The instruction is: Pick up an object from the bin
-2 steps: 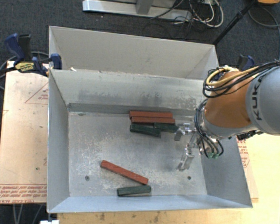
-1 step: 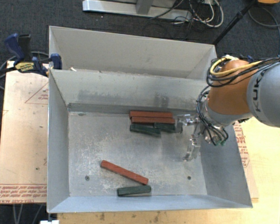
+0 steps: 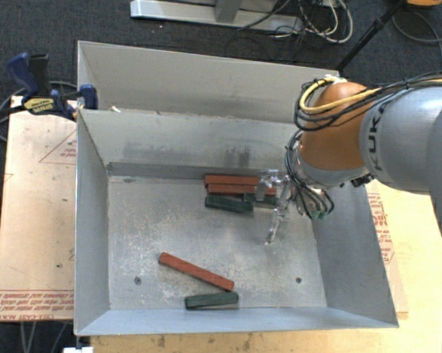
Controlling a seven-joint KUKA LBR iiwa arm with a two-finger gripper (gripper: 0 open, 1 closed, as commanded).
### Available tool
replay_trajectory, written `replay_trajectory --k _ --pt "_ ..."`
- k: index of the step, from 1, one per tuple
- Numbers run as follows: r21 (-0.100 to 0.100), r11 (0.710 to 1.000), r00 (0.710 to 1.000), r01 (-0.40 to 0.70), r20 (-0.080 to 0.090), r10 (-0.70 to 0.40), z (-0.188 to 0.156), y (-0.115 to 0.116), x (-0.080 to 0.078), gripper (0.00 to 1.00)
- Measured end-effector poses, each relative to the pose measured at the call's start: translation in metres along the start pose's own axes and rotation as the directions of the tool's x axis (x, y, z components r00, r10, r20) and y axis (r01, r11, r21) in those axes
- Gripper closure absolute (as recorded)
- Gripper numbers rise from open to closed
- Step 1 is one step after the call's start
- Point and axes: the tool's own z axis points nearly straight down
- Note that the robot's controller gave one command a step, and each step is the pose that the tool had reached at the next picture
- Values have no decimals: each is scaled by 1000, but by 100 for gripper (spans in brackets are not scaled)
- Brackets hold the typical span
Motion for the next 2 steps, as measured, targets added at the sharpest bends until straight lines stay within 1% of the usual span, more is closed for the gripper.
replay_trajectory --k 1,2 --pt "-1 971 971 -241 3 241 29 37 -34 0" --pt "1 989 989 -151 6 151 25 60 -23 100"
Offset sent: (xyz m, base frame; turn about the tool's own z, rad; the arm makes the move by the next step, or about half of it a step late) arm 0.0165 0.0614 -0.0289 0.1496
